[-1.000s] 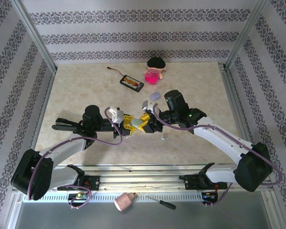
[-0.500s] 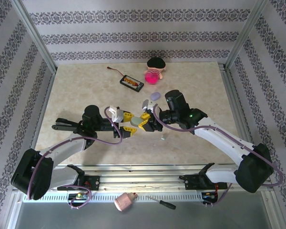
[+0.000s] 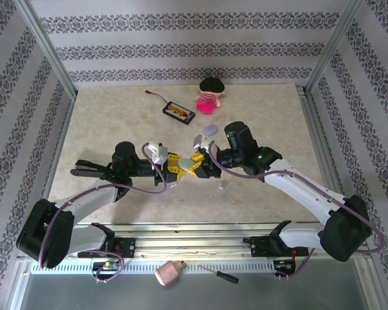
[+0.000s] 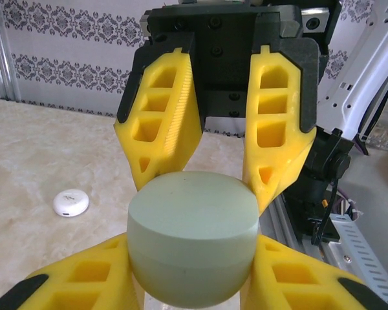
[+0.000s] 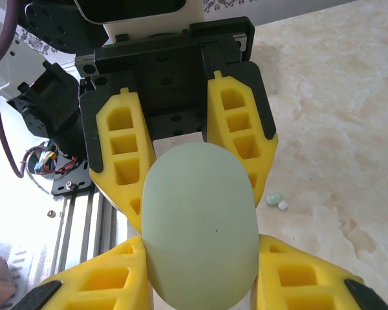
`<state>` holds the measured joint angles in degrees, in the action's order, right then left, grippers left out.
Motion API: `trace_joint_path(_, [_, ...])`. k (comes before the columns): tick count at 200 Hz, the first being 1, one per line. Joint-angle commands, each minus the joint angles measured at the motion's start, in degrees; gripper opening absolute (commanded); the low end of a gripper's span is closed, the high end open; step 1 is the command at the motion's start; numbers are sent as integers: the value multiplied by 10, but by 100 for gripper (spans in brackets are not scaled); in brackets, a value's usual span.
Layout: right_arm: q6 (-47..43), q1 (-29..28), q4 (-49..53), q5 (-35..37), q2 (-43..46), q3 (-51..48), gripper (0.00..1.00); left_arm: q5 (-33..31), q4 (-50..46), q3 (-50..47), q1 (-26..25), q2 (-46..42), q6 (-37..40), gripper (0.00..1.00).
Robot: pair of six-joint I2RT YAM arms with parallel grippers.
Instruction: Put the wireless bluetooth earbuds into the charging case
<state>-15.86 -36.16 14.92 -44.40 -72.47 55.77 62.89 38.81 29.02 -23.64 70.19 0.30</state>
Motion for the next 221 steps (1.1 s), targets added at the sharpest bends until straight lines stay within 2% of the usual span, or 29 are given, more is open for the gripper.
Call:
trace_joint_path(1, [-4, -3, -20, 1, 5, 4, 28, 28, 32, 11, -2, -6, -1, 33])
trace_joint_path(18, [-2, -4, -21, 6, 7, 6, 31, 29, 30, 9, -2, -10, 6, 32])
trace_joint_path(35, [9, -1, -29, 16, 8, 4, 45, 29, 21, 7, -2, -12, 16, 31])
trace_joint_path(62, [24, 7, -38, 28, 14, 3, 58, 30, 11, 6, -2, -16, 23, 29])
trace_joint_path(81, [31, 13, -44, 34, 17, 0, 61, 28, 2, 7, -2, -19, 30, 29])
trace_joint_path(184, [86, 47, -90, 80, 28, -7, 69, 28, -13, 12, -2, -19, 43, 29])
trace_joint_path(221, [72, 47, -88, 10, 46, -14, 81, 14, -17, 8, -1, -15, 56, 29])
